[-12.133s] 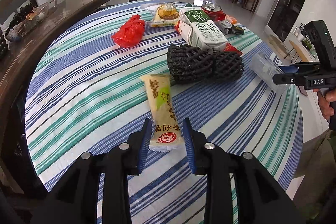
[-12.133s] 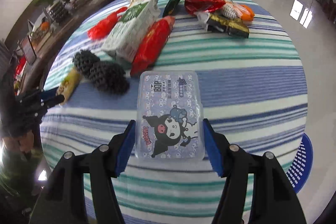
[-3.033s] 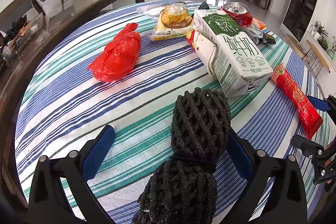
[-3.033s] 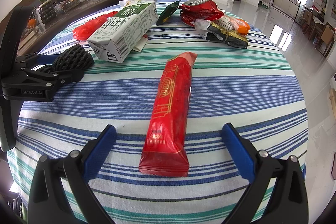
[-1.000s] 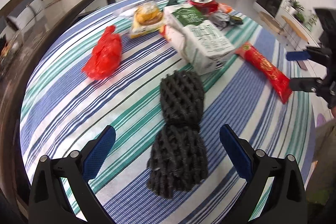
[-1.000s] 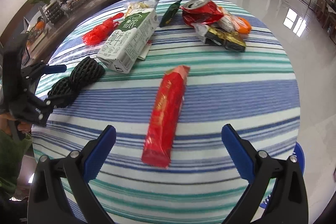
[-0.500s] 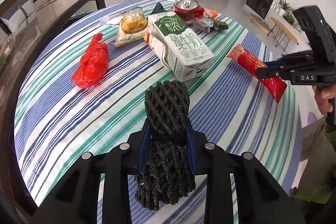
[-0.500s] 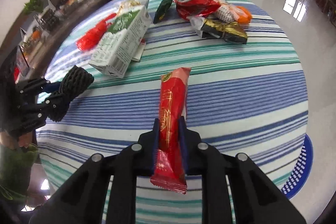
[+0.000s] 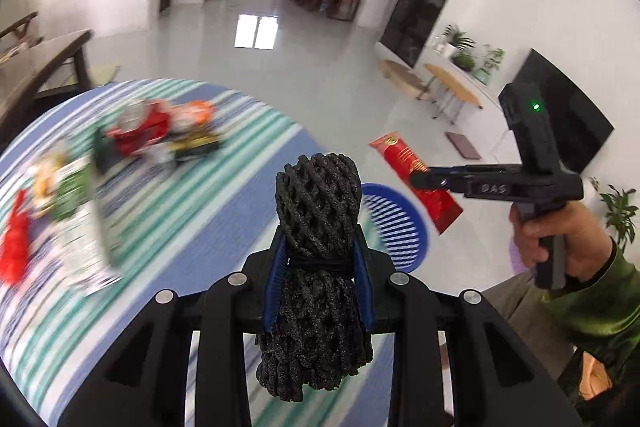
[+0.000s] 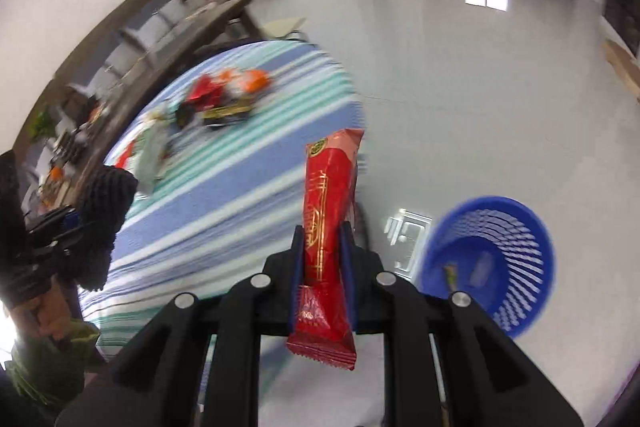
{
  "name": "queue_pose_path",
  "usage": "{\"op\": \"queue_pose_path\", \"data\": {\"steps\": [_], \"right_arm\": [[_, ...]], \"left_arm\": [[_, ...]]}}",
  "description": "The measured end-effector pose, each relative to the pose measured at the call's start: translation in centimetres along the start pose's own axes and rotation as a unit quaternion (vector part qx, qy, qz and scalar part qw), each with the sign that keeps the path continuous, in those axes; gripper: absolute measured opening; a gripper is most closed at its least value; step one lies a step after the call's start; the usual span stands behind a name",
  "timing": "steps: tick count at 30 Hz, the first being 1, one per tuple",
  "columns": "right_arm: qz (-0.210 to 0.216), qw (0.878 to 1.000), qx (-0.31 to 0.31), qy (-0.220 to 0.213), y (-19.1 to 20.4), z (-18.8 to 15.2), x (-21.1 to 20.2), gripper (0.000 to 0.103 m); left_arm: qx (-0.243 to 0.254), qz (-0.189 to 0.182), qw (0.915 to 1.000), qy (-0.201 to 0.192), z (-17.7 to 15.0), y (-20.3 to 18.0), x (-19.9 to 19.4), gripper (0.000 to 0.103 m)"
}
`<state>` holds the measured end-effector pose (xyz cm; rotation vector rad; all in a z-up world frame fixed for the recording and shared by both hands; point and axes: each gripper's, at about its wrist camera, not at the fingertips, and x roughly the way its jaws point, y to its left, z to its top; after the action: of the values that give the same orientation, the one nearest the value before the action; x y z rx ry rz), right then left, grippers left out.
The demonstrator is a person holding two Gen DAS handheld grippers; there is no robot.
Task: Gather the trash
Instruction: 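Carry both items over the blue wastebasket and open both tools to drop them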
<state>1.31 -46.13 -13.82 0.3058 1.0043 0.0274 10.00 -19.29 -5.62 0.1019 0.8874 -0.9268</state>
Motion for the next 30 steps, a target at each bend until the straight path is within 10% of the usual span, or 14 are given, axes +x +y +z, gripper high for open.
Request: {"op": "queue_pose_path", "data": {"steps": [9,20,23,30], "right_arm": [[-0.076,0.993,0.085,-0.02,-12.1,-1.3,0.2,0.017],[-0.081,0.987,0.138,-0.013,-19.6,-2.8,3.6,0.02],[-0.088,0.984,0.153,-0.024,-20.8,-3.3,4.2,0.059],[-0.097,0.981,0.162,-0.055,-21.7,-3.5,2.7,0.061]], "left_arm": [[0.001,-0.062,0.9965,0.056,3.7,-10.4,14.8,0.032],[-0.023,-0.059,0.9922,0.108,3.2,-13.5,29.2,0.035],[-0.026,-0.044,0.9932,0.104,3.2,-13.6,31.5,0.062],[0.011,-0.022,0.9978,0.062,3.7,-14.6,28.1,0.084]]}}
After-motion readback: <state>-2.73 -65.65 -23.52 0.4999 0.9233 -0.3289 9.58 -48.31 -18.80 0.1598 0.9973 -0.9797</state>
